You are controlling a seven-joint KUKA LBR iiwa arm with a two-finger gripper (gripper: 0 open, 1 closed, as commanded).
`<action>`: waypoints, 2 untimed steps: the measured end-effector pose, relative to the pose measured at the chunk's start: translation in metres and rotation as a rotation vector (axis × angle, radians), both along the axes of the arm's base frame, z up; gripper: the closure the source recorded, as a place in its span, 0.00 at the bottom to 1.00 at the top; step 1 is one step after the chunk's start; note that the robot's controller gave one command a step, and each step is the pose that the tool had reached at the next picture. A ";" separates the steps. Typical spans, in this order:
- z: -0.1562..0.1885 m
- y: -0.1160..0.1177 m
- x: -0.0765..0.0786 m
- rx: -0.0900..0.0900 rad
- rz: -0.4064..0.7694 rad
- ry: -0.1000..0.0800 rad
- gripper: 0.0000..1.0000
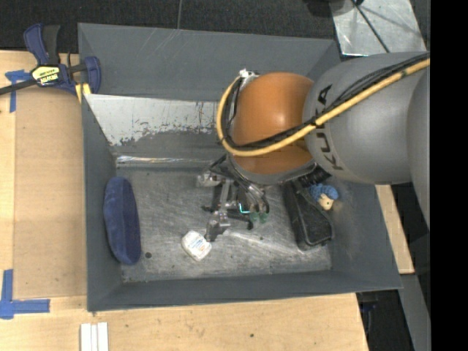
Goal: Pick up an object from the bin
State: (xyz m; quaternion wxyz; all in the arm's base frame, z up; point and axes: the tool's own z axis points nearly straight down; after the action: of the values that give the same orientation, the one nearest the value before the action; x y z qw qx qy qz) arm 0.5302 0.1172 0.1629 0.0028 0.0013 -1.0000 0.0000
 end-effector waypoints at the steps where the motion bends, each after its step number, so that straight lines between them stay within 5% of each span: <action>1: -0.091 -0.040 -0.001 0.003 -0.057 -0.013 0.00; 2: -0.088 -0.103 0.047 0.003 -0.053 -0.017 0.00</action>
Offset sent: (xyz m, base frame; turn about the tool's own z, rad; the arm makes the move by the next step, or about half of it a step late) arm -0.0031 -0.0394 -0.0920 0.0555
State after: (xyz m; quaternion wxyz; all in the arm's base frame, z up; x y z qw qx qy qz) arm 0.5776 0.0137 0.0750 -0.0058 -0.0252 -0.9997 -0.0014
